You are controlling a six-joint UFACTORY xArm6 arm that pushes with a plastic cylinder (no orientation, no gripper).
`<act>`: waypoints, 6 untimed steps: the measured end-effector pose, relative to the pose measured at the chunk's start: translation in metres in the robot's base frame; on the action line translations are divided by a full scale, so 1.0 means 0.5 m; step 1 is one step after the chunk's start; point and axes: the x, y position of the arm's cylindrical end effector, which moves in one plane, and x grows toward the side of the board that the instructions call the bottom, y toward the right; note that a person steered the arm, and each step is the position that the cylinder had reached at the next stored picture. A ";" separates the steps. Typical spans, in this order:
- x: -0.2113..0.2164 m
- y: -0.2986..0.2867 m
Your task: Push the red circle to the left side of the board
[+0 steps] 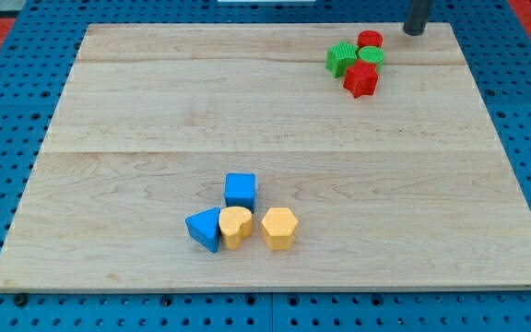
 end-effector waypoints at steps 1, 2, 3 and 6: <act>0.050 -0.128; 0.049 -0.322; 0.031 -0.321; 0.004 -0.626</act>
